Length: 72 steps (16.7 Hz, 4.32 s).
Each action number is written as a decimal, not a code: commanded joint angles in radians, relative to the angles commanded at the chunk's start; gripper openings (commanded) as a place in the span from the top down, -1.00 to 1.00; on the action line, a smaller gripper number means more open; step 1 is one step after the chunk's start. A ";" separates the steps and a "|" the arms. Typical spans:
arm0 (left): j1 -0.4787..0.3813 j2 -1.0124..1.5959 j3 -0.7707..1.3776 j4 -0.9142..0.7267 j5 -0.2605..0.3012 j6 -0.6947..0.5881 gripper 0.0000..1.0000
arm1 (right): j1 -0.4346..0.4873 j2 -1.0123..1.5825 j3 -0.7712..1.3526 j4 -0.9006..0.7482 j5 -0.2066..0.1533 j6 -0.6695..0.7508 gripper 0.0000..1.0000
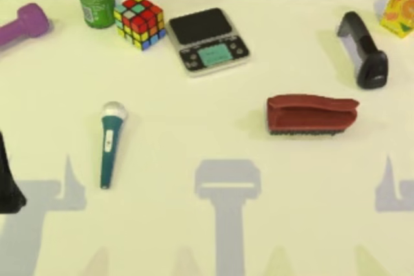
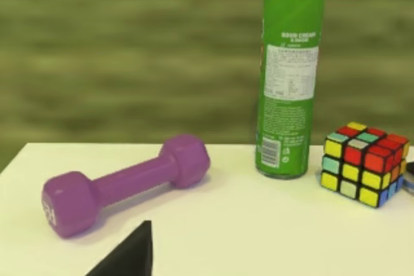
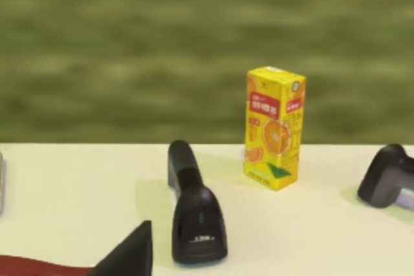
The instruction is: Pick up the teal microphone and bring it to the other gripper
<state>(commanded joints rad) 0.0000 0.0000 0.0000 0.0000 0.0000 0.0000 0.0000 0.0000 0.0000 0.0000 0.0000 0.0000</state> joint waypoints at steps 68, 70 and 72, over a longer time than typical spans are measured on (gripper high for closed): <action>-0.326 2.053 1.077 -0.502 -0.025 -0.292 1.00 | 0.000 0.000 0.000 0.000 0.000 0.000 -1.00; -0.326 2.053 1.077 -0.502 -0.025 -0.292 1.00 | 0.000 0.000 0.000 0.000 0.000 0.000 -1.00; -0.327 1.985 1.101 -0.539 -0.042 -0.281 1.00 | 0.000 0.000 0.000 0.000 0.000 0.000 -1.00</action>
<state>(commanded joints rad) -0.3275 1.9851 1.1007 -0.5387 -0.0417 -0.2808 0.0000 0.0000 0.0000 0.0000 0.0000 0.0000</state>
